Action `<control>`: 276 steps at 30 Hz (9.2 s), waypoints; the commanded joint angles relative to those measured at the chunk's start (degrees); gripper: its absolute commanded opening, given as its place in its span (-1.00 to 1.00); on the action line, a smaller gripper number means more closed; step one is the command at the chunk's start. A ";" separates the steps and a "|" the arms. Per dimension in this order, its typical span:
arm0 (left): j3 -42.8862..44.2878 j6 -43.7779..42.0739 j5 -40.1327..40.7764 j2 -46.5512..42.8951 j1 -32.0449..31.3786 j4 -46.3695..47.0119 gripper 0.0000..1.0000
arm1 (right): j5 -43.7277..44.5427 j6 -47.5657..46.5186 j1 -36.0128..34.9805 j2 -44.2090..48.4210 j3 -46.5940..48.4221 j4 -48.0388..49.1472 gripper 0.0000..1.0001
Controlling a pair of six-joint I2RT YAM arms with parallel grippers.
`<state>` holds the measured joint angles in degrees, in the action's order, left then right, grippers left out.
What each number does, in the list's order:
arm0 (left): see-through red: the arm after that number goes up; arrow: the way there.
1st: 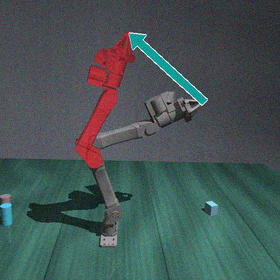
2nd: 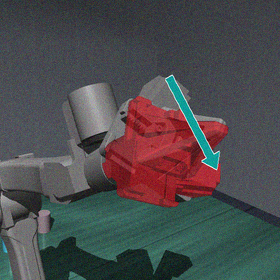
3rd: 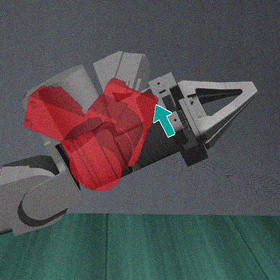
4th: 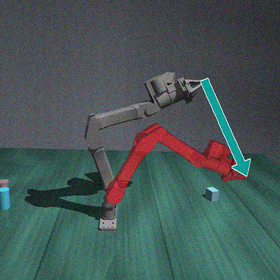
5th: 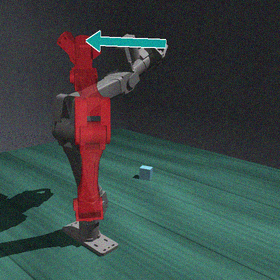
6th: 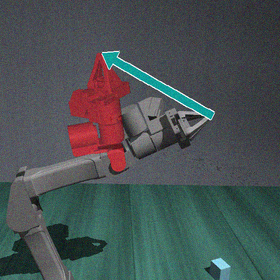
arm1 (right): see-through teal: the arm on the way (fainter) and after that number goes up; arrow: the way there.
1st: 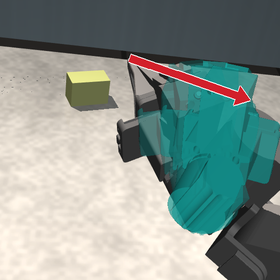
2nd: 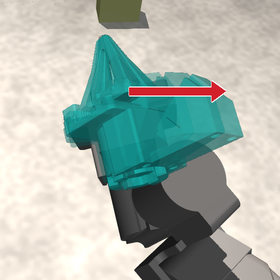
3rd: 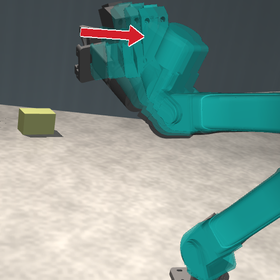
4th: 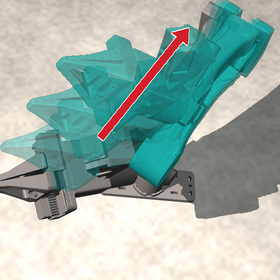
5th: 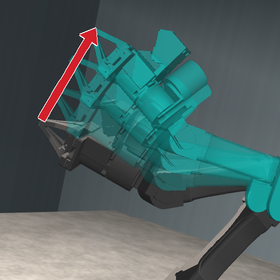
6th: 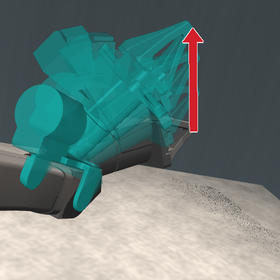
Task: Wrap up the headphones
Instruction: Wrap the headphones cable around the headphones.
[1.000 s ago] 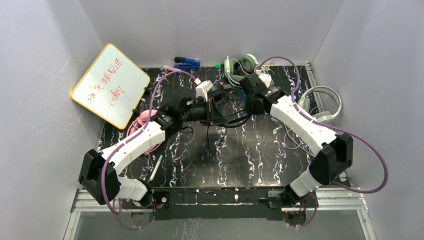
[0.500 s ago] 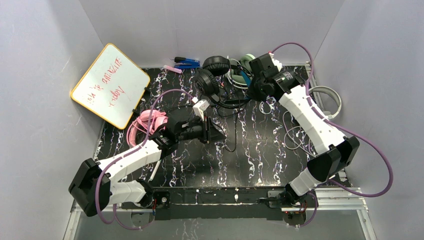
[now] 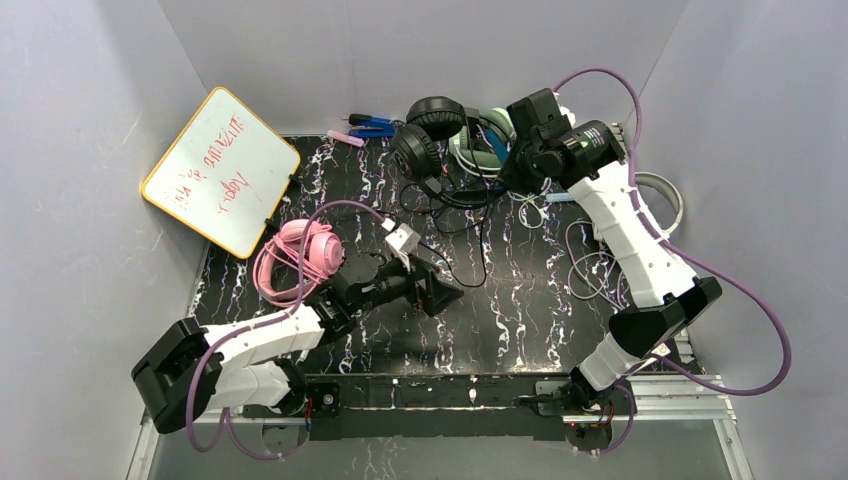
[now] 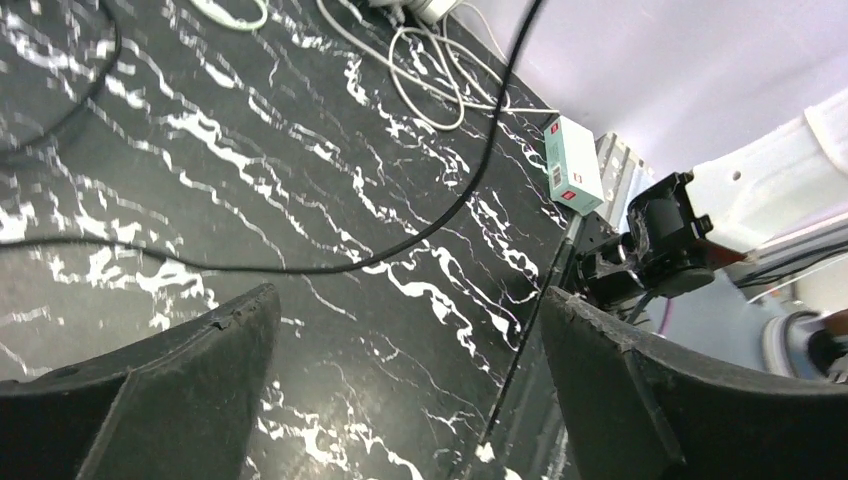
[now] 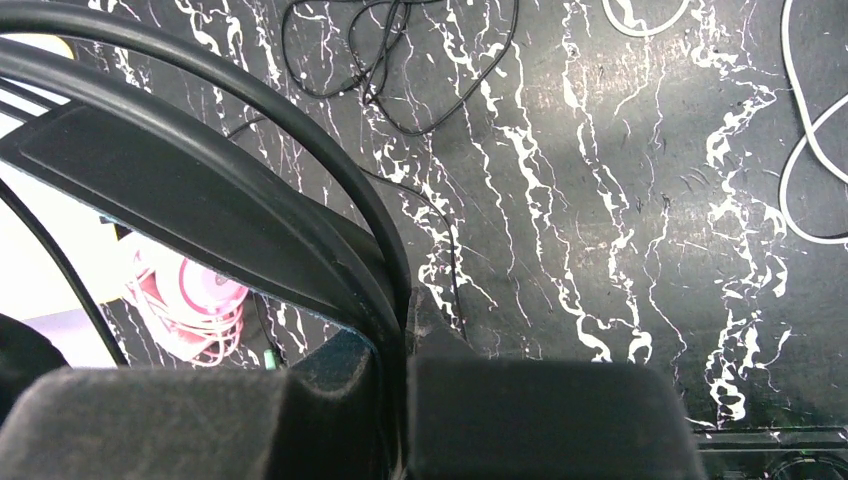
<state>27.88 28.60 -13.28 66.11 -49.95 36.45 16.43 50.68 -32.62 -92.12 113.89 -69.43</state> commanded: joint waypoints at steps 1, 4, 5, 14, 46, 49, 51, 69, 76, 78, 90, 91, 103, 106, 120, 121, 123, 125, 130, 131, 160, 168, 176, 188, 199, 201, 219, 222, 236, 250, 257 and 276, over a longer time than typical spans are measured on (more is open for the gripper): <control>1.27 -12.75 7.26 0.43 -4.84 7.59 0.97 | -0.45 1.88 0.20 2.03 1.42 2.19 -0.97; 2.54 -18.67 9.12 4.72 -7.43 9.96 0.97 | -1.02 1.97 0.19 2.03 1.73 2.39 -0.97; 3.05 -20.21 9.25 6.98 -8.02 10.86 0.97 | -1.29 1.91 0.19 2.14 1.78 2.57 -0.97; 9.36 -31.38 11.66 20.82 -9.99 15.57 0.95 | -2.07 1.73 0.28 3.46 2.91 2.98 -0.97; -10.95 -13.43 18.84 -7.86 -7.06 0.74 -1.00 | -11.18 -6.21 8.25 10.22 -2.51 6.22 -0.97; -12.40 -7.29 9.62 -7.26 2.39 3.86 -1.00 | -18.23 -10.50 8.53 11.70 -3.20 8.28 -0.97; -11.91 -3.83 2.13 -5.26 7.73 5.98 -1.00 | -27.23 -15.01 8.53 14.41 -7.16 13.53 -0.97; 13.35 17.10 -27.89 16.14 28.31 5.93 -0.88 | -67.60 -40.53 8.20 24.58 -32.19 23.16 -0.97; 28.90 9.50 -31.89 22.14 31.75 -14.76 -0.76 | -58.00 -41.76 6.63 24.24 -36.70 25.53 -0.97; 29.68 8.26 -30.31 22.39 31.76 -16.64 -0.67 | -56.90 -39.67 6.69 24.35 -36.42 27.77 -0.97; 21.93 -1.19 -12.51 22.05 27.36 -13.58 -0.63 | -56.71 -22.87 6.69 15.48 -12.33 23.68 -0.97; 21.28 -1.49 -11.69 22.11 27.22 -12.80 -0.65 | -57.02 -21.90 6.69 15.11 -11.11 23.64 -0.97; 19.87 -1.62 -2.58 22.73 27.35 -11.16 -0.82 | -57.13 -24.46 6.62 14.78 -7.81 15.98 -0.97; 24.29 -4.11 0.91 21.49 27.78 -18.02 -0.98 | -52.26 -27.95 6.62 15.88 -12.82 12.85 -0.97; 52.08 -18.25 4.65 22.33 29.21 -54.44 -1.00 | -12.87 -34.81 -5.07 18.90 -34.79 18.65 -0.97; 54.13 -18.95 3.77 22.93 29.21 -56.75 -1.00 | -9.17 -34.70 -7.20 18.97 -35.54 19.72 -0.97; 58.20 -20.33 0.99 24.35 29.21 -60.86 -1.00 | -3.55 -34.58 -10.83 19.13 -36.53 21.52 -0.97; 60.78 -21.17 -1.49 25.46 29.21 -64.10 -1.00 | 2.03 -34.78 -14.26 18.87 -37.33 22.78 -0.97; 62.53 -22.39 -4.48 25.47 29.21 -68.08 -1.00 | 10.85 -35.61 -17.71 17.62 -39.18 23.99 -0.97; 62.63 -22.56 -4.51 25.22 29.21 -68.69 -1.00 | 12.35 -35.13 -17.70 17.07 -39.38 23.56 -0.97; 45.45 -9.27 -36.67 15.21 24.22 -64.84 -1.00 | 34.75 -6.89 -12.28 -5.35 -25.57 13.68 -0.97; 35.84 -0.96 -34.50 11.16 15.92 -53.44 -1.00 | 27.15 -4.14 -10.20 -3.28 -26.86 20.51 -0.97; 32.74 3.70 -26.90 11.19 11.02 -47.88 -0.81 | 29.34 -1.86 -9.92 0.76 -28.58 23.98 -0.97; 41.26 -9.93 -8.83 0.39 10.92 -62.20 0.36 | 30.53 -13.39 -9.49 10.03 -34.57 36.00 -0.97; 43.25 -19.89 3.79 -7.44 11.14 -69.08 0.97 | 29.84 -16.55 -9.24 15.18 -33.57 37.26 -0.97; 42.15 -20.26 3.03 -7.31 11.14 -68.31 0.97 | 29.12 -16.98 -9.21 15.70 -32.69 36.82 -0.97; 4.65 -35.80 0.09 -18.95 11.18 -20.87 0.97 | 17.75 -14.73 -8.62 12.57 -10.03 13.37 -0.97; 3.93 -41.46 2.61 -18.68 11.12 -20.78 0.97 | 16.67 -14.73 -8.60 13.02 -8.12 11.62 -0.97; -3.80 -54.58 5.74 -16.22 14.39 -11.03 0.97 | 10.07 -15.26 -8.61 16.76 -6.36 11.66 -0.97; -0.90 -47.83 -11.89 -3.88 27.08 -4.37 0.20 | 6.03 -13.96 -8.60 20.27 -7.43 11.57 -0.97; 0.75 -47.80 -13.02 -1.92 27.25 -7.55 -0.65 | 4.31 -13.85 -8.60 20.18 -6.48 10.19 -0.97; 10.04 -41.64 -24.11 9.29 23.06 -22.75 -1.00 | 5.65 -13.35 -8.60 26.52 -11.62 11.25 -0.97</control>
<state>37.19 -12.73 -33.54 75.99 -23.88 18.13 20.80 32.91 -41.25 -67.05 101.67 -63.92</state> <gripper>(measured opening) 0.009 0.097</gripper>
